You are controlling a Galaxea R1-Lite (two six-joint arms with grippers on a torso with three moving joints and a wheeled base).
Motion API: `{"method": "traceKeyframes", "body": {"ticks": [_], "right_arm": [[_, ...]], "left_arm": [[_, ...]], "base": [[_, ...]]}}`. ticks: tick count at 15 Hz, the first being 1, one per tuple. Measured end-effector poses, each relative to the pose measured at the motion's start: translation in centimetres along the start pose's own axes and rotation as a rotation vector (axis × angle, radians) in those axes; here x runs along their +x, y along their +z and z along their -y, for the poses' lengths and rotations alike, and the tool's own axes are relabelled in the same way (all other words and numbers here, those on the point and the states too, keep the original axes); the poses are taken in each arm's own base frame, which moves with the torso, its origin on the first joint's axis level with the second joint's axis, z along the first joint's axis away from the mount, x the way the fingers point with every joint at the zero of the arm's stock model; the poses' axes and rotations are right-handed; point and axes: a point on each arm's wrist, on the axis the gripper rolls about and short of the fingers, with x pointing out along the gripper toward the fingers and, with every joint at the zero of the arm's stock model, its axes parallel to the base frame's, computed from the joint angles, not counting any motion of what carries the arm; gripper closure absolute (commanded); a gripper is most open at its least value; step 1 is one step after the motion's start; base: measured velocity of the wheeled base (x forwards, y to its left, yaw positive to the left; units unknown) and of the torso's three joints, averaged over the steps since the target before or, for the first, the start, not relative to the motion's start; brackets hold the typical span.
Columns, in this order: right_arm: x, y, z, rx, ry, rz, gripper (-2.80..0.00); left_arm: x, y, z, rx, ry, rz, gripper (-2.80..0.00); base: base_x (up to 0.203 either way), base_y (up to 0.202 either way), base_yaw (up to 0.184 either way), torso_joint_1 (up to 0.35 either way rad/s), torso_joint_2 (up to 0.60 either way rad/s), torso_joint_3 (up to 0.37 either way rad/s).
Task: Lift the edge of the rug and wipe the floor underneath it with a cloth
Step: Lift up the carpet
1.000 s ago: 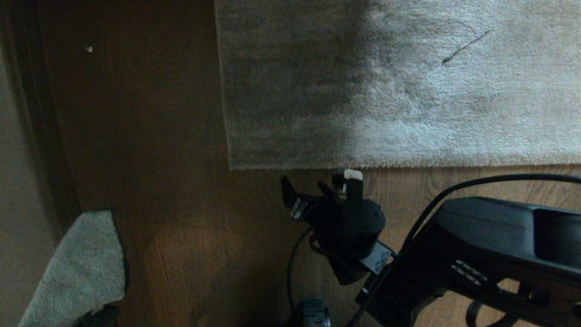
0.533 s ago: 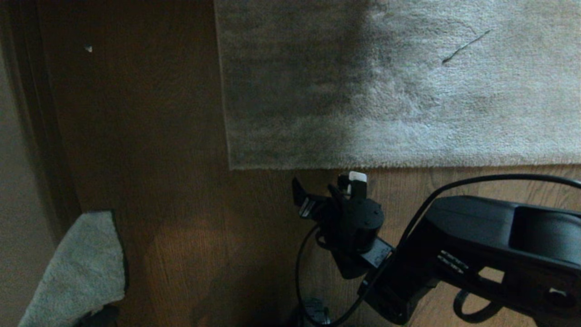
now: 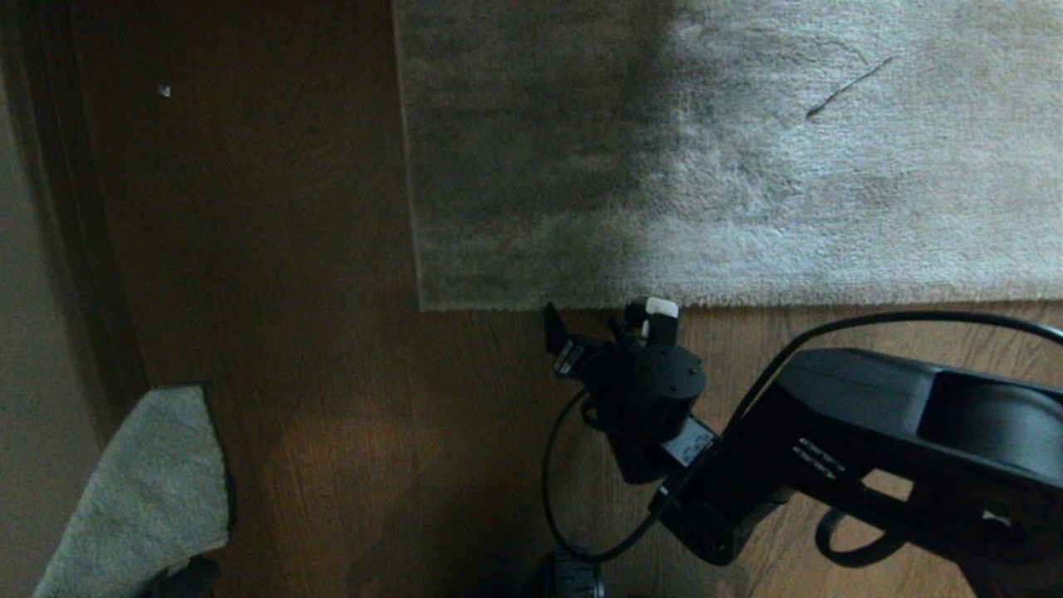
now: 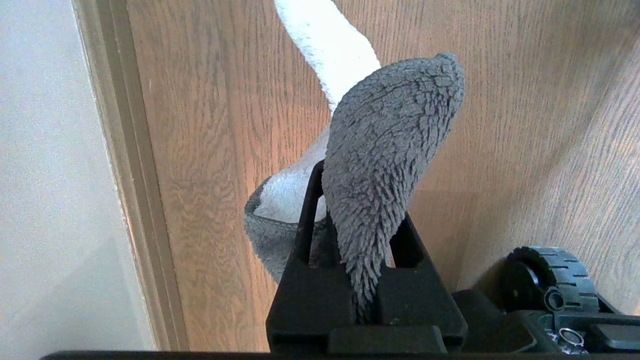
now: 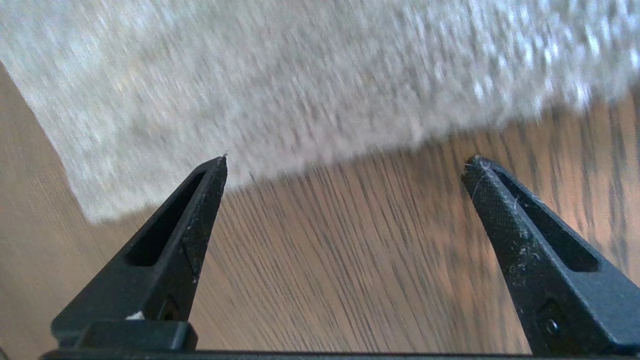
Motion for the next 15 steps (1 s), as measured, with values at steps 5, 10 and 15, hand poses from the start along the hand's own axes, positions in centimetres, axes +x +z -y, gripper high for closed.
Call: {"method": "traceKeyframes", "body": {"ticks": [5, 10, 15], "right_arm": [[1.3, 0.0, 0.6, 0.007, -0.017, 0.036, -2.8], [2.6, 0.8, 0.9, 0.023, -0.016, 0.083, -2.8], [3.3, 2.1, 0.4, 0.019, -0.006, 0.13, -2.8]], "left_arm": [[0.0, 0.0, 0.0, 0.0, 0.001, 0.0, 0.0], [0.0, 0.0, 0.0, 0.0, 0.0, 0.0, 0.0], [0.0, 0.0, 0.0, 0.0, 0.0, 0.0, 0.0]], "base": [[0.0, 0.0, 0.0, 0.0, 0.0, 0.0], [0.0, 0.0, 0.0, 0.0, 0.0, 0.0], [0.0, 0.0, 0.0, 0.0, 0.0, 0.0]]}}
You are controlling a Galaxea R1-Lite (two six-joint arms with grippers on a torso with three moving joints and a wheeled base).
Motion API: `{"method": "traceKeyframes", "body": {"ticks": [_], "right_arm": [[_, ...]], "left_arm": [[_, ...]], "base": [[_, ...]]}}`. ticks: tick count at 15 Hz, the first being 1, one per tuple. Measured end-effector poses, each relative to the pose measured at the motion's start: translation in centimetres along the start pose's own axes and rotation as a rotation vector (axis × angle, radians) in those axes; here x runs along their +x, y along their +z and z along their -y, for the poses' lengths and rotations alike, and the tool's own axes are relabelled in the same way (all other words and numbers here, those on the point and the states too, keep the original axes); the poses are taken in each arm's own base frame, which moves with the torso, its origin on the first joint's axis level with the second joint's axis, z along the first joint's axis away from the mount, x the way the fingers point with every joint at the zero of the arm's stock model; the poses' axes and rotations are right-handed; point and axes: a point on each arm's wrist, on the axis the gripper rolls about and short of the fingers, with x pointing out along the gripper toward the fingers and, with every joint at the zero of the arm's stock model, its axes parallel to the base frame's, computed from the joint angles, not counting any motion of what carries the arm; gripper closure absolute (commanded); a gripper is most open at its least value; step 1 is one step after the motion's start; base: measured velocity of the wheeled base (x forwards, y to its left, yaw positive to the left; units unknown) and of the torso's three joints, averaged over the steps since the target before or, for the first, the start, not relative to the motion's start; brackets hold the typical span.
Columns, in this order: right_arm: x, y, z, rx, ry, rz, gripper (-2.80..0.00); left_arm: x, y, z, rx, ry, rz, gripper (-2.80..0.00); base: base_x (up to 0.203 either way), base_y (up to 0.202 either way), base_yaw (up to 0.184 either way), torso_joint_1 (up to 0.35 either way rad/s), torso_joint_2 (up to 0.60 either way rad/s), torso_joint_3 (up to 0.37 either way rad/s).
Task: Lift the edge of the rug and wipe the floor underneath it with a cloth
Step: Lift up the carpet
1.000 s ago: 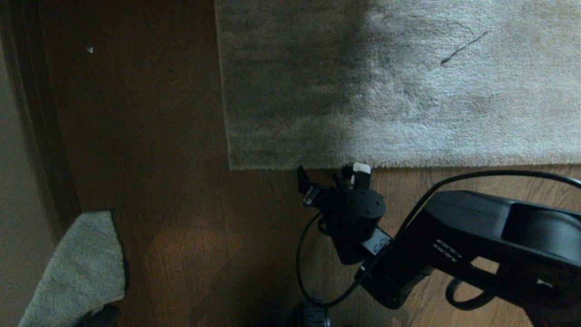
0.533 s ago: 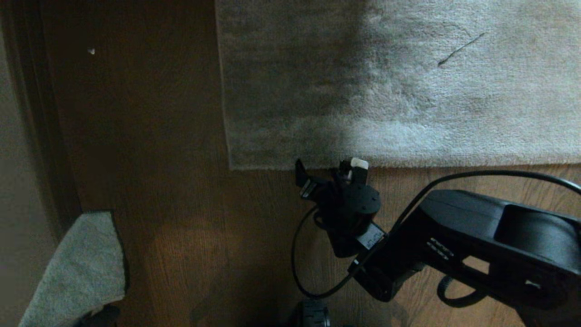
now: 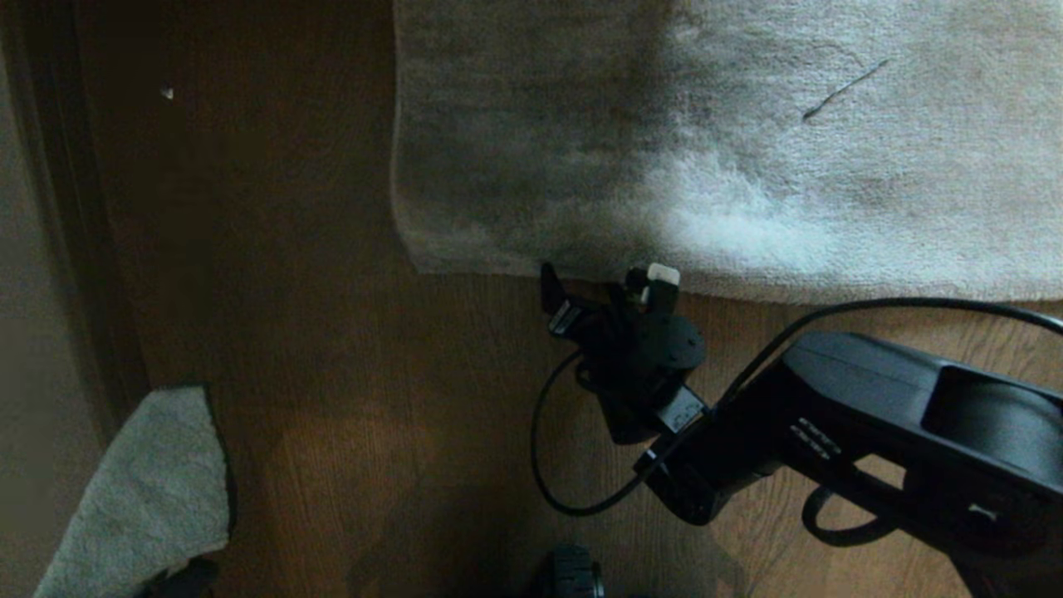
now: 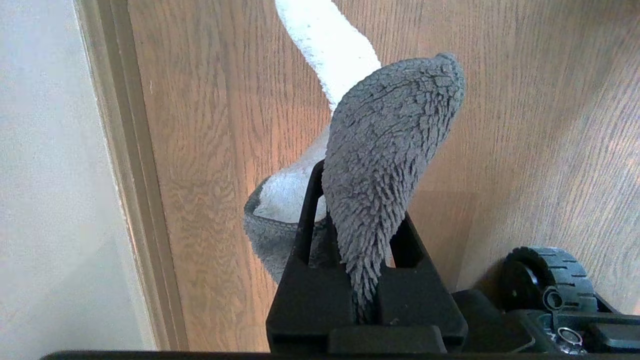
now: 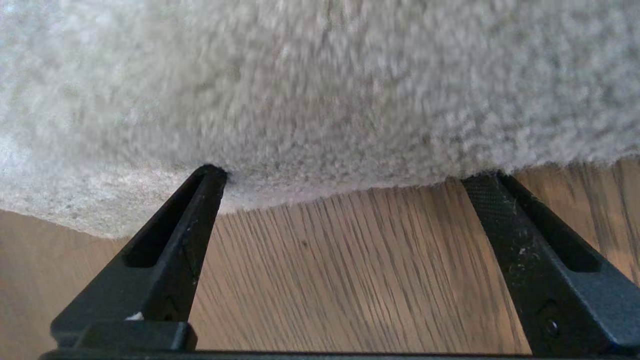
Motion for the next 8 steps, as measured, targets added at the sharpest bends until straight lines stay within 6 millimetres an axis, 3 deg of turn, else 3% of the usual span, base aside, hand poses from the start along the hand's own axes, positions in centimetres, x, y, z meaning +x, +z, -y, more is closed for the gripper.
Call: {"method": "traceKeyframes", "body": {"ticks": [8], "right_arm": [[0.9, 3.3, -2.2, -0.071, 0.159, 0.064, -2.8]], "left_arm": [[0.0, 0.0, 0.0, 0.0, 0.001, -0.001, 0.0]], "base": [[0.0, 0.0, 0.0, 0.0, 0.0, 0.0]]}}
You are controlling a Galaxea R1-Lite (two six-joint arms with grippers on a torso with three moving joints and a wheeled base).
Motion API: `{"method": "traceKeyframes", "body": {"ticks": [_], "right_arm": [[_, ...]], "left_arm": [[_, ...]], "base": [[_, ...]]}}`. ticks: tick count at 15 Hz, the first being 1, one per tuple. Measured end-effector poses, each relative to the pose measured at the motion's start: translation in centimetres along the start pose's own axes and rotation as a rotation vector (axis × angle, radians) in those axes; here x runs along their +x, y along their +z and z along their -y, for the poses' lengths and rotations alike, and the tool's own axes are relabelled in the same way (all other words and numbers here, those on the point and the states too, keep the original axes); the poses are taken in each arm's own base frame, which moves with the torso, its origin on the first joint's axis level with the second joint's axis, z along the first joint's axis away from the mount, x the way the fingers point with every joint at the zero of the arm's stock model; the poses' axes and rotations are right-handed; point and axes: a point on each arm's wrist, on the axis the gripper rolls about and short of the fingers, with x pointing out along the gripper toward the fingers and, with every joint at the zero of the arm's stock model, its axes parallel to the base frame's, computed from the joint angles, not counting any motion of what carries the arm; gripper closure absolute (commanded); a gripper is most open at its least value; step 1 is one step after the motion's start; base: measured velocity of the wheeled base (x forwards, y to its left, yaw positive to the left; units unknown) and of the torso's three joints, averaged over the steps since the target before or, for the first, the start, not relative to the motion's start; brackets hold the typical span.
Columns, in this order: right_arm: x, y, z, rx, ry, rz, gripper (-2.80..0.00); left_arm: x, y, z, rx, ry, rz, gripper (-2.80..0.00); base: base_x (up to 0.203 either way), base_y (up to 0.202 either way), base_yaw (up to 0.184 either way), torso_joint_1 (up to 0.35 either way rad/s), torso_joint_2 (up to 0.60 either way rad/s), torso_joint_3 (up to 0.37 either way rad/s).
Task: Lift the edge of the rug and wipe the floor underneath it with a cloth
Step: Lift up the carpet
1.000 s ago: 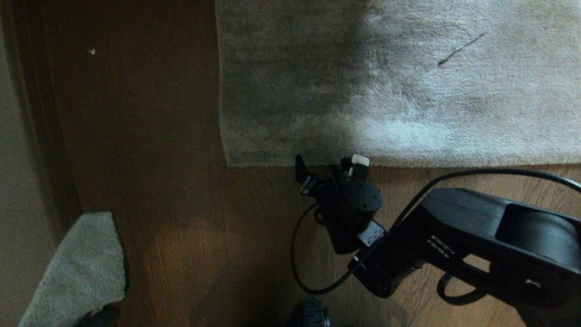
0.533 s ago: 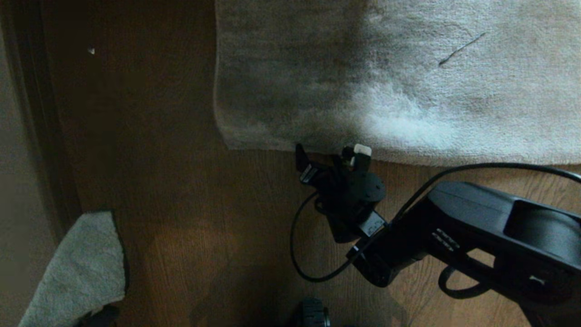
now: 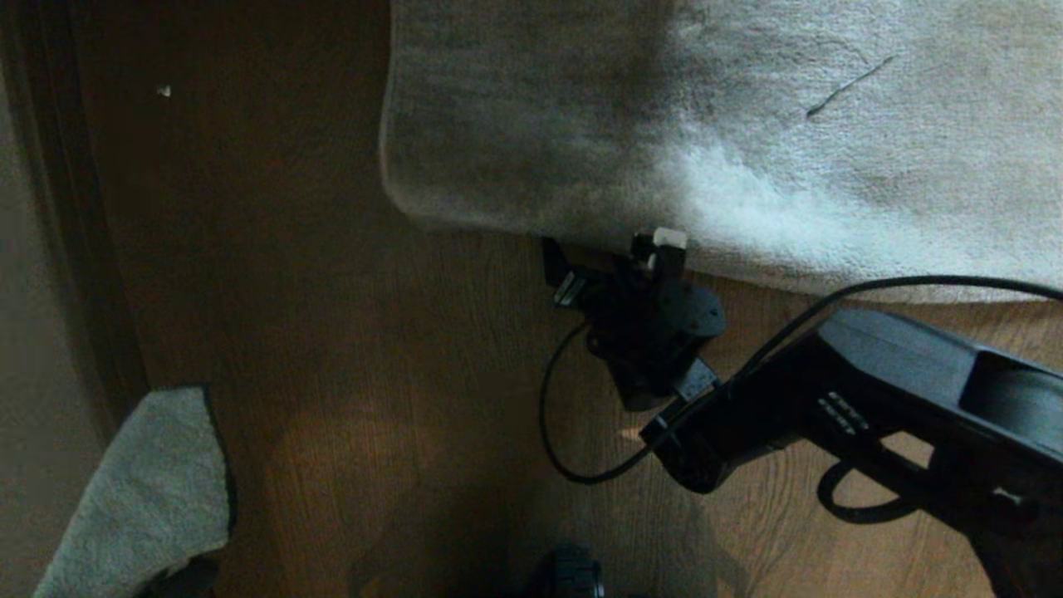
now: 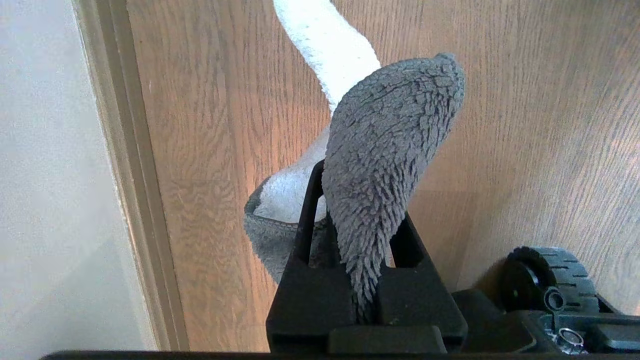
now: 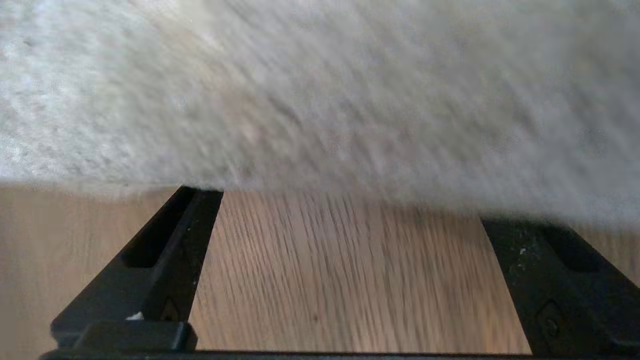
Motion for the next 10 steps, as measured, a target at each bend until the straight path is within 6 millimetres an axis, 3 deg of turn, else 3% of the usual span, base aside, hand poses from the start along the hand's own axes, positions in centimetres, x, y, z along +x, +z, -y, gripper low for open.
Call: {"method": "traceKeyframes", "body": {"ticks": [10], "right_arm": [[-2.2, 1.7, -6.6, -0.04, 0.35, -0.005, -2.8]], "left_arm": [[0.0, 0.0, 0.0, 0.0, 0.0, 0.0, 0.0]], "base": [[0.0, 0.0, 0.0, 0.0, 0.0, 0.0]]}}
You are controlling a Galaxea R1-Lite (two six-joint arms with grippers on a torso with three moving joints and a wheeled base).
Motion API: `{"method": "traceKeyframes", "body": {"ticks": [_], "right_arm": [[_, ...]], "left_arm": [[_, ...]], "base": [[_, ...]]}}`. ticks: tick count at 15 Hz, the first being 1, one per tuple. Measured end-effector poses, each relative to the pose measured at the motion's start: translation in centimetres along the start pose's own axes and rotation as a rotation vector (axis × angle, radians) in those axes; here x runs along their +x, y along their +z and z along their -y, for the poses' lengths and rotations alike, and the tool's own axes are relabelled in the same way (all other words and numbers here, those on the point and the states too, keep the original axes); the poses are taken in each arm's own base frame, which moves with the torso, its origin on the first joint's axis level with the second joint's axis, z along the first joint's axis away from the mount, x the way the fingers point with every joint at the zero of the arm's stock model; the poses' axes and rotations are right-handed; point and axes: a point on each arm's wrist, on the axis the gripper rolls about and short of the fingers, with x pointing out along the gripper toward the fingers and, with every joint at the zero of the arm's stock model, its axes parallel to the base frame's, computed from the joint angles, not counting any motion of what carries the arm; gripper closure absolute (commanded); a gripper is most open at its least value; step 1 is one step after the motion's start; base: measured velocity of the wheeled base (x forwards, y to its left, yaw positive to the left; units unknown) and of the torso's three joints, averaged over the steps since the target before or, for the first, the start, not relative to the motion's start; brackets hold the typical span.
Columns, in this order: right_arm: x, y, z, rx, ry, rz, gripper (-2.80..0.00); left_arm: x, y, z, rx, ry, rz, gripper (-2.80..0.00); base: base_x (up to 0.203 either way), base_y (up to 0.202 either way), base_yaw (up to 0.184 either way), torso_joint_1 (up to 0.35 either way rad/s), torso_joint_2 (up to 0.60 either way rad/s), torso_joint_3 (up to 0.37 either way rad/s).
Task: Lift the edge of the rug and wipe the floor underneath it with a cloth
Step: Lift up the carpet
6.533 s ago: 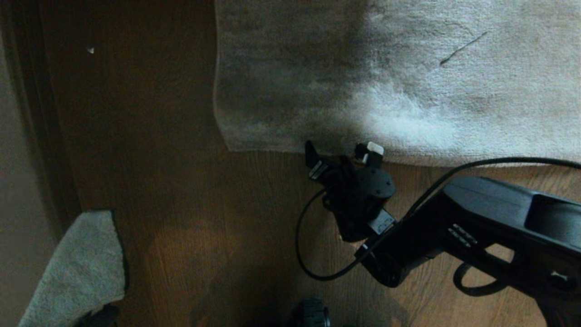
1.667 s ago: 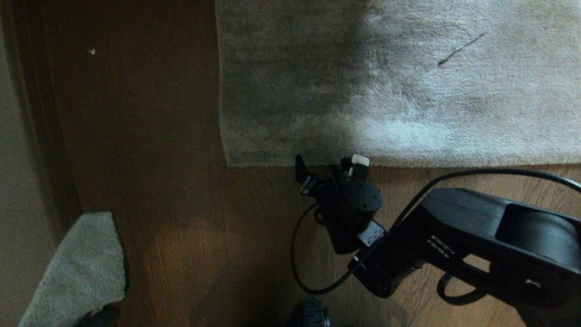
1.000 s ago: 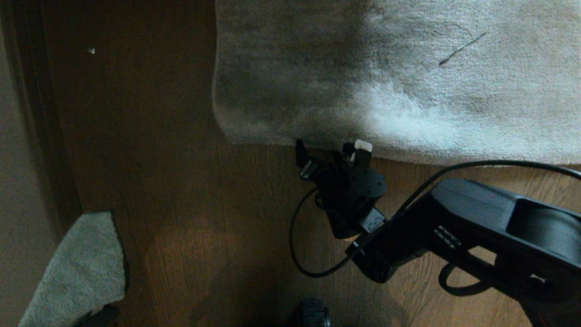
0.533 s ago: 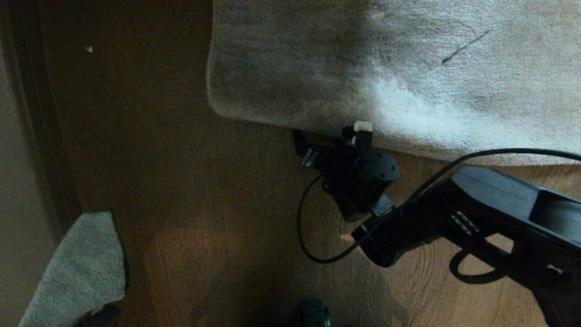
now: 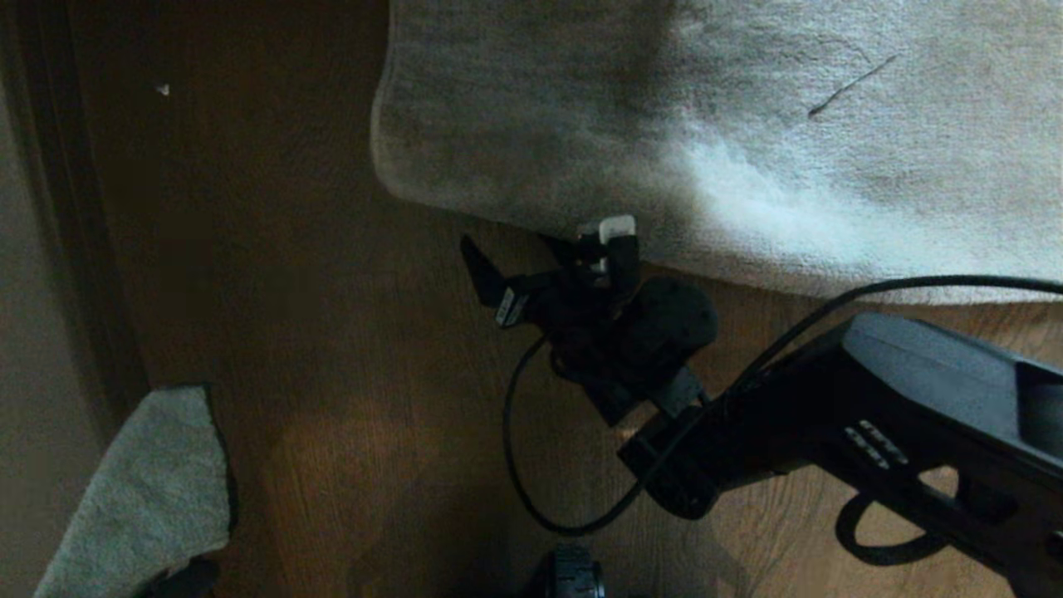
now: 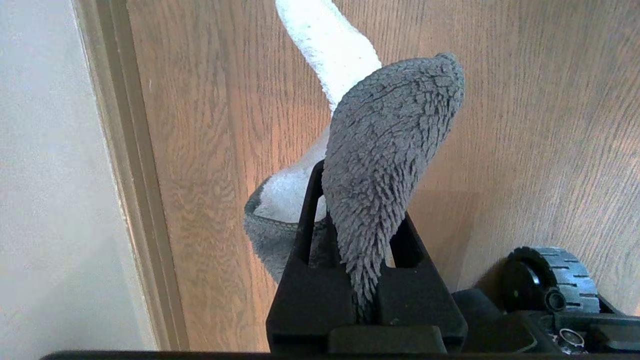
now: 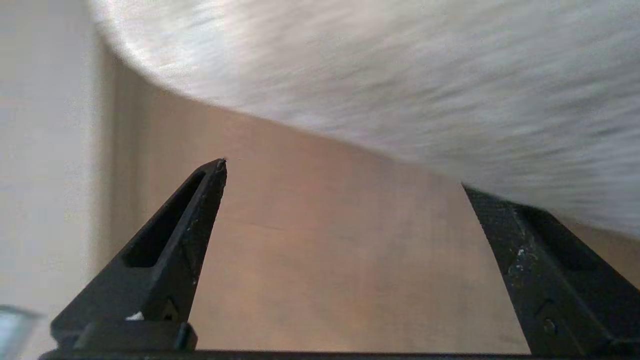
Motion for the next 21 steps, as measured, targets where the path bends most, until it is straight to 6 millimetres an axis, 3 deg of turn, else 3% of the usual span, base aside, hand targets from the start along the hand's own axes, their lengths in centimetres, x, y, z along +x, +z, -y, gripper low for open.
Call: {"method": "traceKeyframes", "body": {"ticks": [5, 10, 14, 17, 21], "right_arm": [[0.0, 0.8, -1.1, 0.015, 0.022, 0.018, -2.8], [0.1, 1.0, -0.6, 0.005, 0.01, 0.02, -2.8], [0.2, 0.3, 2.5, -0.052, -0.057, 0.006, -2.8], [0.1, 0.0, 6.0, -0.121, -0.127, -0.008, -2.8], [-0.2, 1.1, 9.3, -0.162, -0.194, 0.0, -2.8]], "left_arm": [[0.0, 0.0, 0.0, 0.0, 0.0, 0.0, 0.0], [0.0, 0.0, 0.0, 0.0, 0.0, 0.001, 0.0], [0.0, 0.0, 0.0, 0.0, 0.0, 0.001, 0.0], [0.0, 0.0, 0.0, 0.0, 0.0, 0.0, 0.0], [0.0, 0.0, 0.0, 0.0, 0.0, 0.0, 0.0]], "base": [[0.0, 0.0, 0.0, 0.0, 0.0, 0.0], [0.0, 0.0, 0.0, 0.0, 0.0, 0.0], [0.0, 0.0, 0.0, 0.0, 0.0, 0.0], [0.0, 0.0, 0.0, 0.0, 0.0, 0.0], [0.0, 0.0, 0.0, 0.0, 0.0, 0.0]]}}
